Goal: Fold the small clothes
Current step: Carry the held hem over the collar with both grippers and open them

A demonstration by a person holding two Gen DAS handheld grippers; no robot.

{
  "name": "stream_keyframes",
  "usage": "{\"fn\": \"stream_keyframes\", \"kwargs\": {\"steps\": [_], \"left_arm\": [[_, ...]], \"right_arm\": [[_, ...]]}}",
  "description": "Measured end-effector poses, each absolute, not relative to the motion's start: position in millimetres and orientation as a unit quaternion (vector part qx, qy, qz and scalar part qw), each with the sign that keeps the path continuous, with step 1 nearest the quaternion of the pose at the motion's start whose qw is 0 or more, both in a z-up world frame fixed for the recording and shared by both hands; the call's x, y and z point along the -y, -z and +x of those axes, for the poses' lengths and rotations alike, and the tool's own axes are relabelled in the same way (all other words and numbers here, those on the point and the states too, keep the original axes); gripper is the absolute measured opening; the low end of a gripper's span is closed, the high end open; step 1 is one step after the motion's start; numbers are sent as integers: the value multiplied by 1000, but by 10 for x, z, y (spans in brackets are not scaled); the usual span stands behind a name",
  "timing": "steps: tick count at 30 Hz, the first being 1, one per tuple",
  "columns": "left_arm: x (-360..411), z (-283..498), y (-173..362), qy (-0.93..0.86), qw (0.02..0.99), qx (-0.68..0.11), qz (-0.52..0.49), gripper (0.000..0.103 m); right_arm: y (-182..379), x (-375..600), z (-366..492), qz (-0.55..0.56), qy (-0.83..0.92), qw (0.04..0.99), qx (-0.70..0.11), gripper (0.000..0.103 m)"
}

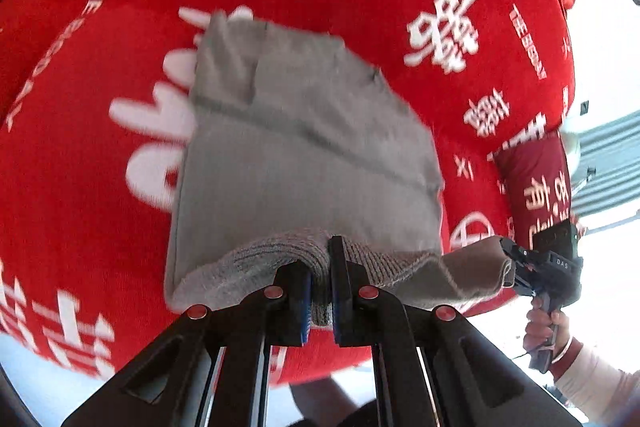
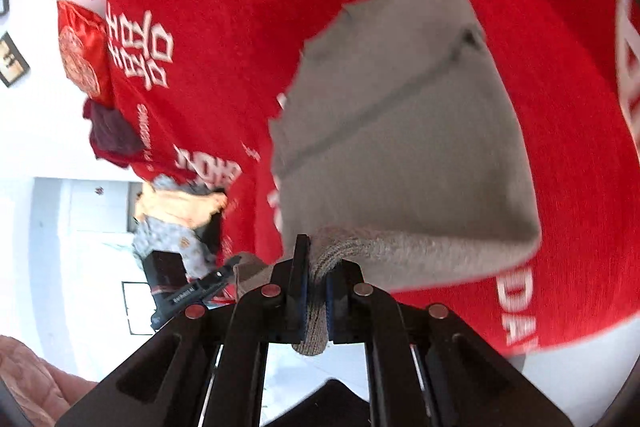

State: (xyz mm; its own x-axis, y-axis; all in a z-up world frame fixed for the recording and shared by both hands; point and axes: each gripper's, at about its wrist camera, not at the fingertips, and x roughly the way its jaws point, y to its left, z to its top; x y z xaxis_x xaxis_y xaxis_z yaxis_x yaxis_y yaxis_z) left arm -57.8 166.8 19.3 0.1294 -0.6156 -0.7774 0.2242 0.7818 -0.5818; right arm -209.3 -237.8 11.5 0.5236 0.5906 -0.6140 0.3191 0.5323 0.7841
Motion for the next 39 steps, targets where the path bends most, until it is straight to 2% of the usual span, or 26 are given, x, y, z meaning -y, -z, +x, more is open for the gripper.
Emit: {"fn": "stream_keyframes", "kwargs": {"steps": [6,11,18,24,26,27,28,30,31,33,34,39], "left_arm": [[-1354,164,-297,255,766,-564,-173,8],[-1059,807,-222,231,784,-549,-175,8],[-652,1485,336,181,786,-573,-143,8],[-579,1654,703,118,784,-598,-116,9],[-595,1681,752,98,782,-604,-113,24],[-608,1686,741,84,787,-602,-110,40],[-612,1682,710,78,791,-597,-108,51],[-609,1683,619,62,802,-586,-93,60],[-608,1684,566,59,807,-582,-87,61],[-620,1682,482,61,810,-577,-81,61],[-632,1673,432,62,812,-576,-77,61],[-645,1550,300,65,811,-577,-66,61]], "right_arm": [[-246,2759,-1281,468,-106,742,-469,7],[-110,3049,-552,453,-111,743,-480,7],[459,3338,204,468,-79,725,-499,7],[967,3453,440,472,-48,698,-535,7],[1097,3481,477,479,-40,688,-544,10],[1129,3498,485,483,-35,684,-545,11],[1156,3520,484,493,-32,680,-542,11],[1152,3551,490,500,-29,679,-536,17],[1121,3564,496,498,-29,684,-533,22],[1019,3598,502,487,-23,697,-525,41],[946,3628,499,480,-15,708,-518,44],[664,3711,450,416,7,737,-533,44]]}}
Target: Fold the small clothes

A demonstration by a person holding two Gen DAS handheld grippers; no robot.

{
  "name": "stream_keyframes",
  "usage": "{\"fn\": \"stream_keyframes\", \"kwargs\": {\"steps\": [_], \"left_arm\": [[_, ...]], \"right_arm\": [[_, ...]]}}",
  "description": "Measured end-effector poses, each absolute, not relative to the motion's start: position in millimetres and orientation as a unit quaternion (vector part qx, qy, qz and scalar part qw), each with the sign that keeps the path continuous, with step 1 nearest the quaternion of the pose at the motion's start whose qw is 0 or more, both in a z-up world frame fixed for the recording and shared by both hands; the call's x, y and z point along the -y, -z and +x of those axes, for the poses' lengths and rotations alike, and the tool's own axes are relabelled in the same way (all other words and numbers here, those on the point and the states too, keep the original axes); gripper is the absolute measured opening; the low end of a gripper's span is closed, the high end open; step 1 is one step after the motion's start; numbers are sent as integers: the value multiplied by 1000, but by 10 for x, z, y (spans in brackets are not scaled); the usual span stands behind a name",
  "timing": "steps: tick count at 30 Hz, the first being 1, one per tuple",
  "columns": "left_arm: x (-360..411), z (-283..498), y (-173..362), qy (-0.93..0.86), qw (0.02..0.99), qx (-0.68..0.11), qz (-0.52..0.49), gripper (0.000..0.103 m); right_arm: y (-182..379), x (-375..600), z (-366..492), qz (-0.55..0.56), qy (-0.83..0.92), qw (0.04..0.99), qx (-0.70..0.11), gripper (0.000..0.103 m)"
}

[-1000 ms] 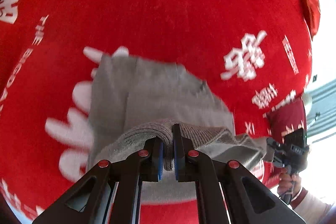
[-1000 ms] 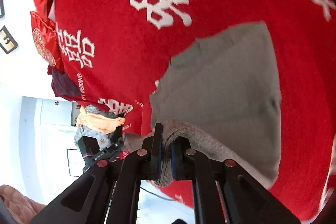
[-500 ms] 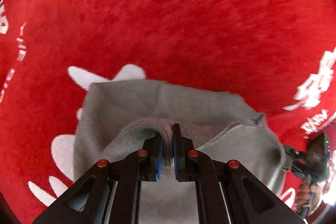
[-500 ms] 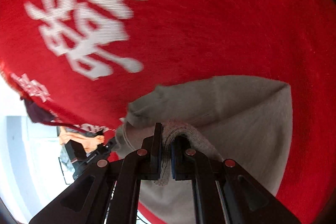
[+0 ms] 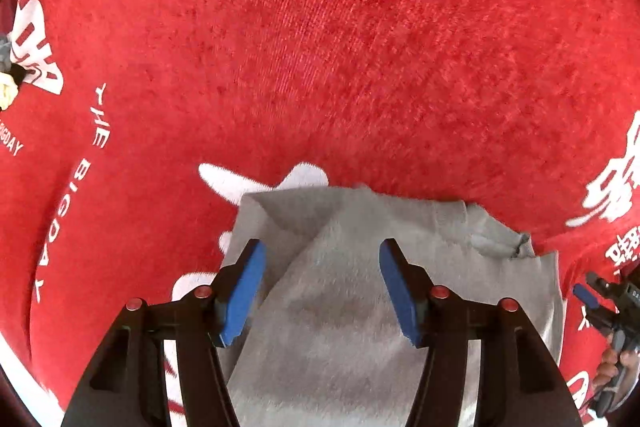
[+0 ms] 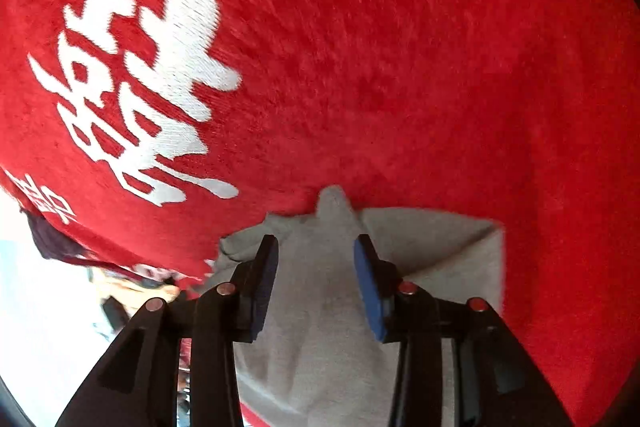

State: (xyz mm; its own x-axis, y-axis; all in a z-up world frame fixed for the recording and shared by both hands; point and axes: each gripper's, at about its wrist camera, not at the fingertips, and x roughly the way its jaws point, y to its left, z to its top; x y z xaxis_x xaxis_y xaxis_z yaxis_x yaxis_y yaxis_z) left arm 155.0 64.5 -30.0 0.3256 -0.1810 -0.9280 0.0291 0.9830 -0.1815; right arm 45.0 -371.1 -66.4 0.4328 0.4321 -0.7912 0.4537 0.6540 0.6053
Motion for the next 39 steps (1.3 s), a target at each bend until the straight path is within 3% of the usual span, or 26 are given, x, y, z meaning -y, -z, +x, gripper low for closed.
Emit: {"fn": "stream_keyframes", "kwargs": {"steps": [8,10,11,12,20,22,24,25,39], "left_arm": [[-423,1413,705,43,787,-615,-15,61],[-427,1436,822,21,785,-619,0,61],[-426,1440,858,18,785,-620,-2,61],[-432,1438,861,18,786,-618,-5,61],[-750,1247,580,32,775,-631,1,61],[-878,1194,537,43,766,-641,-14,61],[-1009,1048,504,47,757,-651,-23,61],[-1059,992,493,47,754,-654,-24,61],[-1229,301,666,107,718,-686,-42,61]], "right_arm": [[880,3431,286,348,-17,715,-606,44],[944,3363,318,317,-5,716,-622,29],[935,3353,326,296,10,720,-628,14],[940,3377,343,276,29,723,-633,13],[744,3591,199,297,38,725,-621,17],[670,3543,60,318,17,720,-617,22],[600,3431,-119,333,-6,715,-615,38],[581,3356,-208,341,-20,712,-613,39],[849,2194,-826,396,-106,636,-653,40]]}}
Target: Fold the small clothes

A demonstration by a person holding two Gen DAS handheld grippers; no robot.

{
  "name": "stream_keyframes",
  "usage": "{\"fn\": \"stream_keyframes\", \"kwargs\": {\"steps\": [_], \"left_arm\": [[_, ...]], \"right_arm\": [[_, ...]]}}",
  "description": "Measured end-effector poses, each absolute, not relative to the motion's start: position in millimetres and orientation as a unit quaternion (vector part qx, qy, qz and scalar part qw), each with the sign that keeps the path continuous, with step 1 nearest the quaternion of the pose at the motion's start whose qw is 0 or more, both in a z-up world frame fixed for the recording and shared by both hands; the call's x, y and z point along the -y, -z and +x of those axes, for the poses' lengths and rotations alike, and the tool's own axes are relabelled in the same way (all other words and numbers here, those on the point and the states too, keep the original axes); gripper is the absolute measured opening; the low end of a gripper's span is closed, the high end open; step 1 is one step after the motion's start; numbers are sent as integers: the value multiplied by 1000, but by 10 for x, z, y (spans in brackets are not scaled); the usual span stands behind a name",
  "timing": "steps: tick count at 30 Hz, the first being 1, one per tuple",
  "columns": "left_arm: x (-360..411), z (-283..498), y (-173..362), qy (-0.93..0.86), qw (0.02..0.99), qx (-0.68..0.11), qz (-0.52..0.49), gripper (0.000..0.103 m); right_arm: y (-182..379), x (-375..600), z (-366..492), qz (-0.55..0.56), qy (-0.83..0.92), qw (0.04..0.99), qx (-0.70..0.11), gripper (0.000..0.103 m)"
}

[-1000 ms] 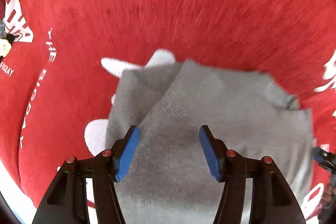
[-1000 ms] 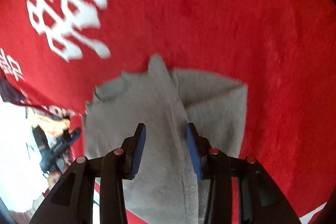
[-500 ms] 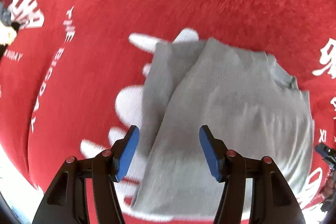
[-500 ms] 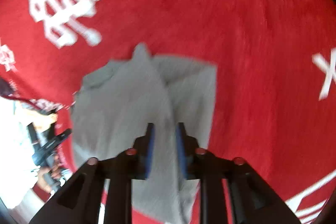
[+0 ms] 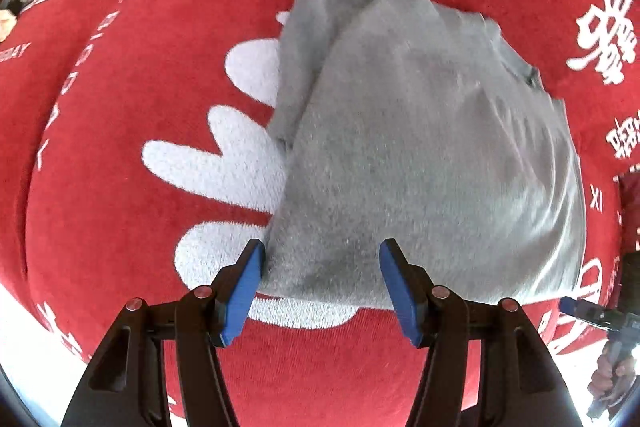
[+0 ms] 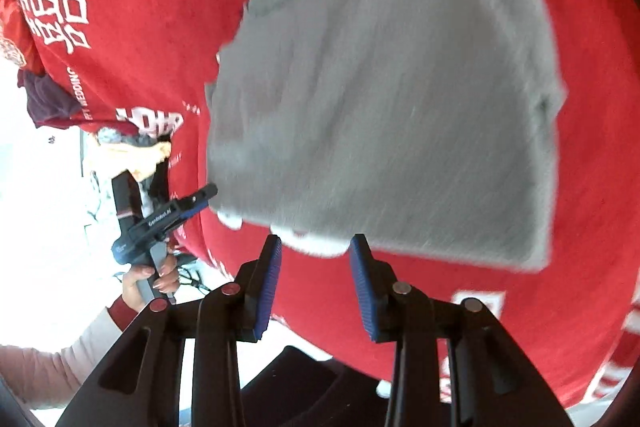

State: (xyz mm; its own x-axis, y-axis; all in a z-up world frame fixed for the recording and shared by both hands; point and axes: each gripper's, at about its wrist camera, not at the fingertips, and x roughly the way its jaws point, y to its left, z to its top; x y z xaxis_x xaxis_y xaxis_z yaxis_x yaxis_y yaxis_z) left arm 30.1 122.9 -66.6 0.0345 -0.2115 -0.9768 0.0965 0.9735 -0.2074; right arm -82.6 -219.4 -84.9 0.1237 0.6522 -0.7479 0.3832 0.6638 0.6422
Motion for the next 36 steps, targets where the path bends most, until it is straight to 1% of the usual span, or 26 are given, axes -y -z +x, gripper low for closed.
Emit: {"fn": "stream_keyframes", "kwargs": {"steps": [5,6,8,10,11,12,13,14,15,16,18,22,28,31,33,36], "left_arm": [[-1317,299,740,153,706,-690,-51,60],[-1325,300,730,163,704,-689,-52,56],[-1375,321,730,181,699,-690,-53,52],[-1408,318,737,194,691,-694,-57,35],[-1442,330,749,198,686,-698,-57,32],[-1465,337,753,202,683,-699,-55,25],[-1489,342,752,204,681,-702,-52,15],[-1509,349,755,205,679,-704,-43,11],[-1532,350,748,207,679,-704,-36,10],[-1565,334,731,210,679,-703,-33,10],[-1543,335,695,218,683,-698,-13,8],[-1515,271,672,227,689,-688,27,8],[-1594,229,691,212,698,-684,6,9],[-1633,203,614,196,707,-680,2,9],[-1661,176,548,183,712,-678,-3,9],[-1681,132,509,160,716,-679,-1,9]], "right_arm": [[1009,2196,-1077,434,-45,636,-636,40],[1016,2258,-1170,448,-25,639,-625,40],[1013,2401,-1353,478,17,641,-600,40],[1029,2518,-1512,509,58,639,-574,40],[1031,2598,-1589,525,79,637,-559,40],[1042,2650,-1637,537,95,636,-546,40],[1051,2718,-1675,549,113,636,-530,40],[1065,2780,-1696,566,130,635,-510,40],[1075,2810,-1691,582,142,632,-492,40],[1087,2845,-1679,593,151,628,-480,39],[1029,2892,-1559,578,157,635,-487,8],[737,2943,-1358,504,125,680,-517,8],[944,2991,-1371,440,137,672,-580,8],[921,2994,-1413,436,139,671,-583,11],[888,2939,-1362,426,136,671,-591,15],[792,2866,-1350,399,131,672,-610,19]]}}
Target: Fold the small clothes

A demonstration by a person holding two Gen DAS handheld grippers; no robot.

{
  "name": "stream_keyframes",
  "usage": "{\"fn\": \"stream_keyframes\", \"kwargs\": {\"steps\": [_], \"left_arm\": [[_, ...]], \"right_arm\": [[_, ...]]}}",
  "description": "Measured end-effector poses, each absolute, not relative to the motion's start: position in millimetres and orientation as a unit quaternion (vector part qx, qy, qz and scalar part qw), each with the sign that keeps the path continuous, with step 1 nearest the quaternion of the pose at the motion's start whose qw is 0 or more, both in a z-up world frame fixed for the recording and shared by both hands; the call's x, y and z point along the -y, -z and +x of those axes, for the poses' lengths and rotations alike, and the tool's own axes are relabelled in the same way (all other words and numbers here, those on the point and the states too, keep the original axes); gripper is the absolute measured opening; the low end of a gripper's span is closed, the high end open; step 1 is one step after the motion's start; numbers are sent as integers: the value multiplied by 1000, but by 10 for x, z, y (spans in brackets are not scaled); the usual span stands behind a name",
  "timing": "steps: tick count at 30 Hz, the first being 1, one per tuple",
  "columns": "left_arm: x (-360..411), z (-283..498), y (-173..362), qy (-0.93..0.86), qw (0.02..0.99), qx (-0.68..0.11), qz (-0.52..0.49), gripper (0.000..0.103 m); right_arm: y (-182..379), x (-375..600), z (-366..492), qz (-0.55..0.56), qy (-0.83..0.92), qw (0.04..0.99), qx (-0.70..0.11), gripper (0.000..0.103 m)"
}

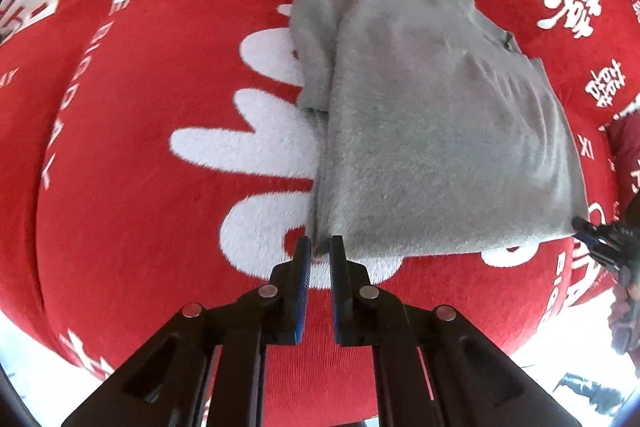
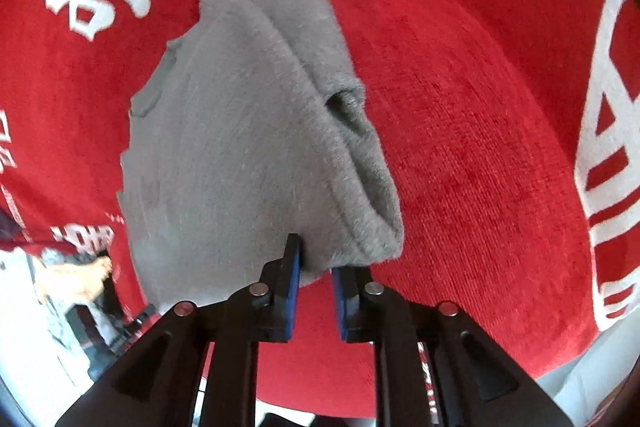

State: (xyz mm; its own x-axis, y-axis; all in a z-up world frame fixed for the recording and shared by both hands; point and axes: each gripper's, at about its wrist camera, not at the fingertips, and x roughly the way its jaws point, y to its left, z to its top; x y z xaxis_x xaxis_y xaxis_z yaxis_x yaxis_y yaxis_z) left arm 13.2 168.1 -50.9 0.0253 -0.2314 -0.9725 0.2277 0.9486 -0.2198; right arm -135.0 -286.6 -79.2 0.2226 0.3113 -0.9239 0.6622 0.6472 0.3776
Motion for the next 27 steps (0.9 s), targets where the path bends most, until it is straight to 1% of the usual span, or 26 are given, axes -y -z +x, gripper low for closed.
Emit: {"fn": "stream_keyframes", "kwargs": {"steps": [4,5,6,7,8,9,14,16,19,21,22,24,27], "left_arm": [[-1659,76,483,146,717,-682,1,9],[-1653,67,484,142,715,-684,1,9],[-1647,65,488,137,714,-687,1,21],[-1646,62,495,133,710,-692,1,64],[-1645,50,487,125,712,-691,0,76],[-1636,33,465,119,720,-684,0,82],[-1617,-2,440,118,721,-683,2,82],[-1608,-19,447,111,720,-685,14,82],[-1590,-21,481,104,715,-691,20,82],[-1593,-13,505,100,712,-695,22,82],[-1590,-19,513,100,711,-695,25,82],[-1576,-34,526,112,706,-699,21,82],[-1556,-51,510,115,706,-698,21,82]], "right_arm": [[659,2724,-1315,371,123,677,-623,23],[629,2675,-1301,363,120,680,-626,27],[599,2626,-1292,356,116,682,-628,32],[582,2588,-1282,351,112,684,-630,34],[558,2535,-1271,345,106,686,-632,34],[538,2473,-1254,337,100,688,-634,34],[510,2207,-1132,319,73,694,-641,34],[505,2099,-1090,311,61,695,-645,39],[499,1951,-1033,296,49,697,-651,46],[484,1839,-1002,278,40,701,-656,55],[480,1788,-988,269,36,702,-658,58],[481,1690,-954,248,31,703,-666,69],[498,1554,-927,218,21,704,-676,72]]}}
